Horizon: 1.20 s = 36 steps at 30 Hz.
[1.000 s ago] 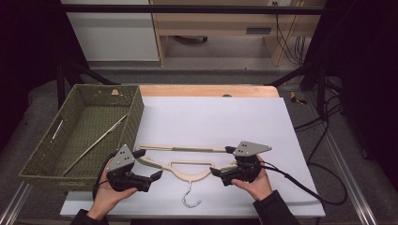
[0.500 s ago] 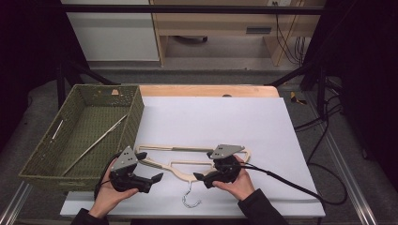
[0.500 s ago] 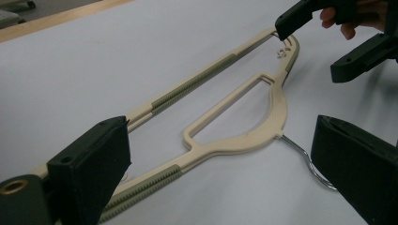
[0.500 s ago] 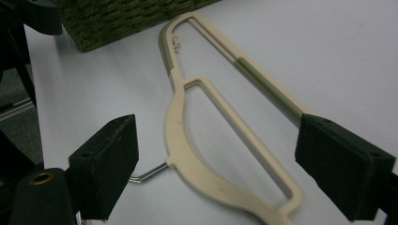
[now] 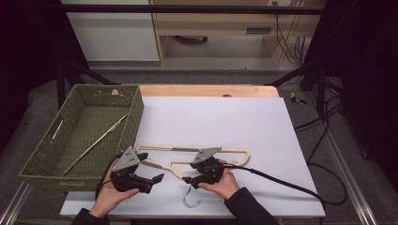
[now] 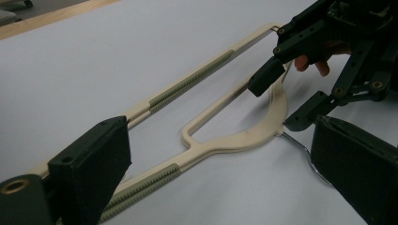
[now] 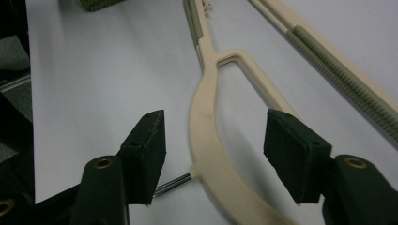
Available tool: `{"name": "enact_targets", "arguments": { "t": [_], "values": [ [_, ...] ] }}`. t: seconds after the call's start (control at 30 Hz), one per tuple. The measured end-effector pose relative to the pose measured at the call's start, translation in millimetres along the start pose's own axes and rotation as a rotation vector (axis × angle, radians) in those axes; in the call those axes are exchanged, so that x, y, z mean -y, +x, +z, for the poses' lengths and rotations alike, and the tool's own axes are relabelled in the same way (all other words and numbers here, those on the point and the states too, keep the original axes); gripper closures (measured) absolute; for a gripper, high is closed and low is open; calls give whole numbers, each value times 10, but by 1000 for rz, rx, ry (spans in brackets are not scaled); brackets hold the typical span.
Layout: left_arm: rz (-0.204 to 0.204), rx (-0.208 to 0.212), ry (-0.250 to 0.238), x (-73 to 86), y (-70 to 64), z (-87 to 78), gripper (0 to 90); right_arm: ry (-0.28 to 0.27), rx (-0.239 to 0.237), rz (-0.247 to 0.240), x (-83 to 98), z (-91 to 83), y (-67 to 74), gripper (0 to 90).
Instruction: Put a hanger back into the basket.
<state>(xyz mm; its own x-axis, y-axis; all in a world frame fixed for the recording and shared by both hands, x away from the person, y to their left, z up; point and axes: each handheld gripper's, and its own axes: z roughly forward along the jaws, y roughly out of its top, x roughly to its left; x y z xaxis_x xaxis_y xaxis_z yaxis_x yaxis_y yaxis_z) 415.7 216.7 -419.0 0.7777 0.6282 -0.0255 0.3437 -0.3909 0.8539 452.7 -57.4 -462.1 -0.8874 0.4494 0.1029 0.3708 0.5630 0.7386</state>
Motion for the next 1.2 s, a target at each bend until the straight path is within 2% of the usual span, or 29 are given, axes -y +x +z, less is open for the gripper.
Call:
{"name": "enact_targets", "arguments": {
  "t": [0.13,0.27,0.3,0.37,0.43,0.53,0.6,0.8,0.83,1.2],
  "values": [
    [3,5,-3,-3,-3,-1,54,29,5,0,18,106,10,461],
    [3,9,-4,-4,-12,5,55,58,5,-39,37,183,13,533],
    [2,12,-4,-6,-14,6,55,65,-9,-44,37,189,15,562],
    [5,14,-1,-8,-16,5,55,67,8,-55,27,198,27,607],
    [3,17,-1,-8,-11,6,55,68,2,-58,16,208,21,648],
    [2,18,2,-6,-4,7,55,70,-7,-96,17,214,21,661],
    [2,21,-1,-8,-12,10,55,69,-4,-104,20,214,20,684],
    [10,26,1,-12,-19,13,55,82,-56,-96,0,203,-46,709],
    [11,27,2,-12,-20,13,56,90,-56,-80,-7,193,-44,715],
    [32,38,13,-11,-48,44,59,93,-108,-71,-50,128,-103,719]
  ]
}}
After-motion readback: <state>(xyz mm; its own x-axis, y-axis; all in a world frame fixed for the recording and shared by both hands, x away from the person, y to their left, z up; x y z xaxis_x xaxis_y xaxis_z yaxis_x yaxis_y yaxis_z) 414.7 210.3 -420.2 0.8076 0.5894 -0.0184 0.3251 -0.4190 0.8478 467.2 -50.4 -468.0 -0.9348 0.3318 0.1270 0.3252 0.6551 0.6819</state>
